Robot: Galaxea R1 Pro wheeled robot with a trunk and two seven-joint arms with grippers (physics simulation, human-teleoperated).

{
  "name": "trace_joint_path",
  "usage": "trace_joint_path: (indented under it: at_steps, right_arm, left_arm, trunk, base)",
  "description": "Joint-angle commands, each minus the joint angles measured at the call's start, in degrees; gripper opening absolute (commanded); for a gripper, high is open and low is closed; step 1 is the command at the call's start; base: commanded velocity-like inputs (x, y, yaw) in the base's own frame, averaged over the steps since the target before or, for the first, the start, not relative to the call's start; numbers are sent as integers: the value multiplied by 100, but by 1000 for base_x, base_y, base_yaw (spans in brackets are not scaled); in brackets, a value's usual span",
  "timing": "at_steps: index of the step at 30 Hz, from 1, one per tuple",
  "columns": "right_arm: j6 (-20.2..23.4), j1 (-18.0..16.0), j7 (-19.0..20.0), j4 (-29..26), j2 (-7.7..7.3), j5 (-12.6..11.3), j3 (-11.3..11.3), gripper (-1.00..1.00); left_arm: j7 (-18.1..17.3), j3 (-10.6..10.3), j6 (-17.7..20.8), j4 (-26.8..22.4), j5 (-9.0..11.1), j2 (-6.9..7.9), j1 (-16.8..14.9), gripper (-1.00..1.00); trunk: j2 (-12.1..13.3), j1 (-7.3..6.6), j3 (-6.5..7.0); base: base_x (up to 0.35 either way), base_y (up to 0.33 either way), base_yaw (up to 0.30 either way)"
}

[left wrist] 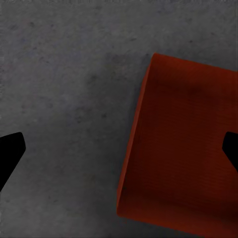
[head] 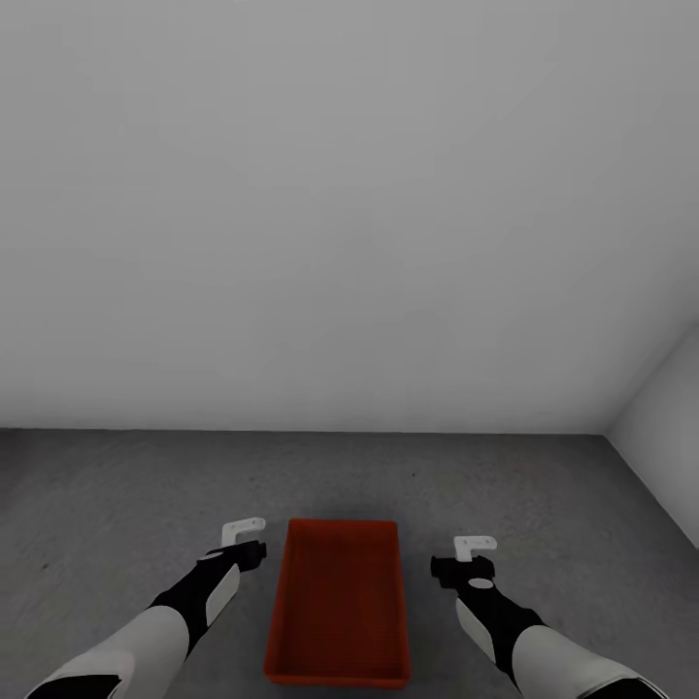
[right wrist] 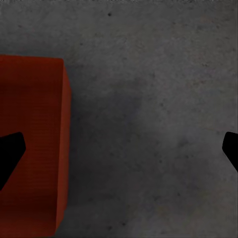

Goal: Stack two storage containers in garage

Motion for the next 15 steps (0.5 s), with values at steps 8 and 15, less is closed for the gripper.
trace_joint_path:
  at_steps: [8, 15]
  right_arm:
    - [-24, -4, -24, 6, 1, -61, 48, 100]
    - [-24, -4, -24, 6, 1, -65, 48, 100]
  left_arm:
    - [14, 20, 32, -13, 41, -3, 0, 100]
    - [15, 20, 31, -13, 41, -3, 0, 100]
  trunk:
    - [320, -176, 139]
    - [600, -330, 265]
  base:
    - [0, 0, 0]
    - [0, 0, 0]
